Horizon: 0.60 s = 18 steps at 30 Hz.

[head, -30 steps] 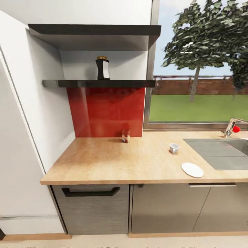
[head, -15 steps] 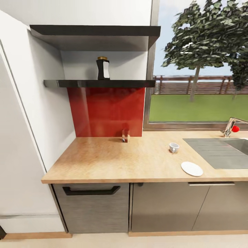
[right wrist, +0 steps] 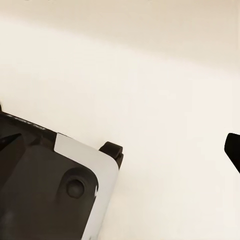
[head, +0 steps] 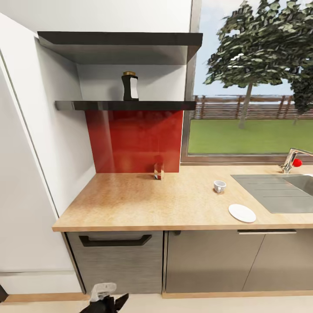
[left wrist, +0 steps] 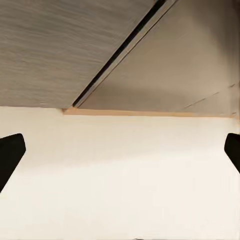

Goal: Set up a coffee station on the kitchen countertop: keep the coffee maker on the countertop, move the bottle of coffee from the kitchen shelf to the counter next to the coffee maker, place a paper coffee filter on top of the coffee maker, put the saucer next to the coffee maker with the coffee cup on the saucer, and place the electric kettle next to the coffee maker.

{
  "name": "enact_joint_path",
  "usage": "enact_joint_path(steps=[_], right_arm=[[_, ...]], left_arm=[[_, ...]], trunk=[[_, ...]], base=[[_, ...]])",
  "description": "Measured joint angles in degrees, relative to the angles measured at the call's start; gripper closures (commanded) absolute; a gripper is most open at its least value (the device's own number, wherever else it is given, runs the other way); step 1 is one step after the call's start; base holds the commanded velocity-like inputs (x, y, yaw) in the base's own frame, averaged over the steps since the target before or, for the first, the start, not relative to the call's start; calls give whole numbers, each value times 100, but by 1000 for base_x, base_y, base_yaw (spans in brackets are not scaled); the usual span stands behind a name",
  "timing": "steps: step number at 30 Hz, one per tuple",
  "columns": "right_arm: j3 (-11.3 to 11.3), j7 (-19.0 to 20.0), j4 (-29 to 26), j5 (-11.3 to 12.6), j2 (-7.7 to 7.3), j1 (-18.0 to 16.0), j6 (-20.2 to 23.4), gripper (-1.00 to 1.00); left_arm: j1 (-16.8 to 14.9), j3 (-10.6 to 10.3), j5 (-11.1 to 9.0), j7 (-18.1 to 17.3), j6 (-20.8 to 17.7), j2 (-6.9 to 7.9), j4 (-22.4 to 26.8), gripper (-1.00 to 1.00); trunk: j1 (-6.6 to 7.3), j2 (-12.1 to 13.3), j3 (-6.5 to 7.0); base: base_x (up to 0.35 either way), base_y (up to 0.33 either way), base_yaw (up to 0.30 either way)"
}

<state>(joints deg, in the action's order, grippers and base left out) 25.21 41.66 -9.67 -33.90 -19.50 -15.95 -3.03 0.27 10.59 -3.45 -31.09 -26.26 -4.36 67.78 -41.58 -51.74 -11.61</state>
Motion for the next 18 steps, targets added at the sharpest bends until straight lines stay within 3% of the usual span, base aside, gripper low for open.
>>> enact_joint_path(steps=[4, 6, 10, 11, 16, 17, 18], right_arm=[[-3, -1, -1, -2, -1, 0, -1, -100], [0, -1, -1, 2, -1, 0, -2, -100], [0, -1, -1, 4, -1, 0, -1, -100], [-1, -1, -1, 4, -1, 0, -2, -100], [3, -1, -1, 5, -1, 0, -3, -100], [-1, -14, -1, 3, -1, 0, -7, -100], [-1, -32, -1, 2, -1, 0, -7, -100]], left_arm=[[0, -346, -17, -365, -609, -54, 802, -100], [4, -497, -25, -705, -1039, -244, 1308, -100], [-72, -638, -28, -1226, -1596, -513, 1710, -100], [-219, -723, -42, -1439, -1859, -558, 1810, -100], [-906, -1027, -31, -1760, -2428, -562, 1943, -100], [-1431, -1173, -70, -1850, -2840, -562, 1993, -100], [-2191, -1185, -174, -1856, -2892, -562, 1999, -100]], trunk=[[0, 0, 0], [0, 0, 0], [0, 1, 1], [0, 1, 2], [0, 1, 2], [0, 0, 0], [0, 2, 3]], base=[[0, 0, 0], [0, 0, 0], [0, 0, 0], [0, 0, 0], [0, 0, 0], [0, 0, 0], [0, 0, 0]])
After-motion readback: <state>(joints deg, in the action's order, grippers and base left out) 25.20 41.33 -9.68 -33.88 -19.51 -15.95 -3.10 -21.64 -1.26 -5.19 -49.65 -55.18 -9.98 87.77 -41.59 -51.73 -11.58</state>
